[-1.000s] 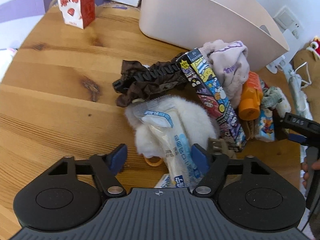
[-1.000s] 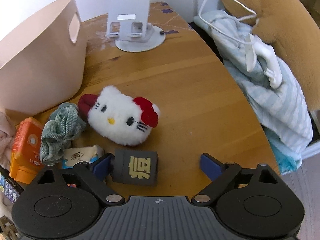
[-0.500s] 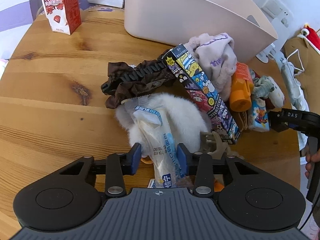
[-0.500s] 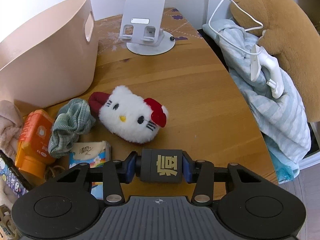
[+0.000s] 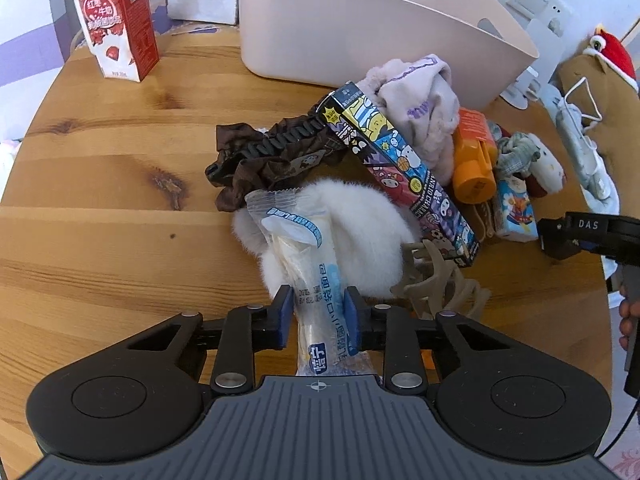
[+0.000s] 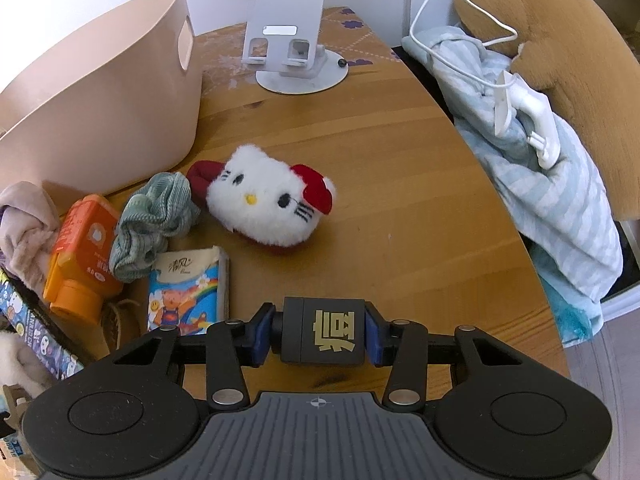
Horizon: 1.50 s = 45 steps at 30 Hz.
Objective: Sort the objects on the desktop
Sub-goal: 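Grasp the wrapped snack stick with the left tool while the right tool grasps the black box, then lift the snack stick and black box and carry both over the basket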
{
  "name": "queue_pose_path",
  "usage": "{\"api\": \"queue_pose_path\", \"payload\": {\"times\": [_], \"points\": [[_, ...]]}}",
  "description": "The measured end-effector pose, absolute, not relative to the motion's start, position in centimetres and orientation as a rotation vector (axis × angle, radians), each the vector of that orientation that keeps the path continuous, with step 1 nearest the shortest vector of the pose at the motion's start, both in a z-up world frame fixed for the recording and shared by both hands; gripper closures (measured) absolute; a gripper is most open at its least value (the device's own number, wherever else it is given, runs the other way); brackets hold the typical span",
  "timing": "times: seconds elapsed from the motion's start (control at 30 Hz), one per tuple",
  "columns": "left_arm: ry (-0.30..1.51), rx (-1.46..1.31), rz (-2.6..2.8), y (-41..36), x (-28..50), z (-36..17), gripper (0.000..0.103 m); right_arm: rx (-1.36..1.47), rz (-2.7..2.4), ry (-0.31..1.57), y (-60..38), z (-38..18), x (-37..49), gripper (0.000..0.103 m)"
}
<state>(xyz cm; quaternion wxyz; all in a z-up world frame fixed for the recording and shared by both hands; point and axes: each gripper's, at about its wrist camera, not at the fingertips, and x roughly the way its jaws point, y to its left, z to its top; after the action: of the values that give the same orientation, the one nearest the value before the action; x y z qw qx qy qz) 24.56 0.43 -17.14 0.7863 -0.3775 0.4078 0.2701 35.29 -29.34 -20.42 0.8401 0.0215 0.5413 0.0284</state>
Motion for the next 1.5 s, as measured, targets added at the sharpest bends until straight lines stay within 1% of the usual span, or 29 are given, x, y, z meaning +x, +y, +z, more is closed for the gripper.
{"api": "queue_pose_path", "payload": {"times": [0.2,0.67,0.97,1.0,1.03,1.07,1.13,1.2,1.33,1.37,1.4,1.5], "points": [[0.858,-0.835,0.594,0.2,23.8,-16.9,0.079,0.079,0.065,1.141,-29.9,-20.1,34.9,0.061],[0.74,-0.877,0.594,0.2,21.7,-15.0,0.079,0.127,0.12,1.091,-29.8,-17.2,34.2,0.061],[0.83,-0.925,0.602,-0.1,22.0,-17.6,0.078,0.116,0.143,1.082,-29.4,-16.8,34.4,0.06],[0.835,-0.927,0.603,-0.2,22.0,-17.7,0.077,0.116,0.143,1.082,-29.4,-16.9,34.3,0.06],[0.836,-0.93,0.608,-0.3,22.0,-17.8,0.072,0.117,0.142,1.084,-29.5,-16.9,34.3,0.061],[0.844,-0.936,0.61,-0.3,22.0,-17.9,0.068,0.117,0.141,1.085,-29.5,-16.9,34.4,0.061],[0.866,-0.946,0.621,-0.3,21.9,-18.0,0.056,0.119,0.138,1.086,-29.7,-17.0,34.4,0.061],[0.877,-0.958,0.623,-0.6,21.8,-18.0,0.054,0.119,0.136,1.085,-29.8,-16.9,34.5,0.061],[0.897,-0.97,0.582,-1.4,21.9,-18.0,0.055,0.119,0.136,1.083,-29.8,-16.9,34.5,0.06],[0.901,-0.971,0.569,-1.7,22.0,-18.1,0.06,0.119,0.135,1.083,-29.8,-16.9,34.5,0.06],[0.901,-0.971,0.555,-1.9,22.2,-18.1,0.071,0.119,0.136,1.083,-29.8,-16.9,34.5,0.06],[0.886,-0.932,0.565,-2.4,22.3,-17.8,0.074,0.121,0.14,1.082,-29.7,-16.9,34.4,0.061]]}}
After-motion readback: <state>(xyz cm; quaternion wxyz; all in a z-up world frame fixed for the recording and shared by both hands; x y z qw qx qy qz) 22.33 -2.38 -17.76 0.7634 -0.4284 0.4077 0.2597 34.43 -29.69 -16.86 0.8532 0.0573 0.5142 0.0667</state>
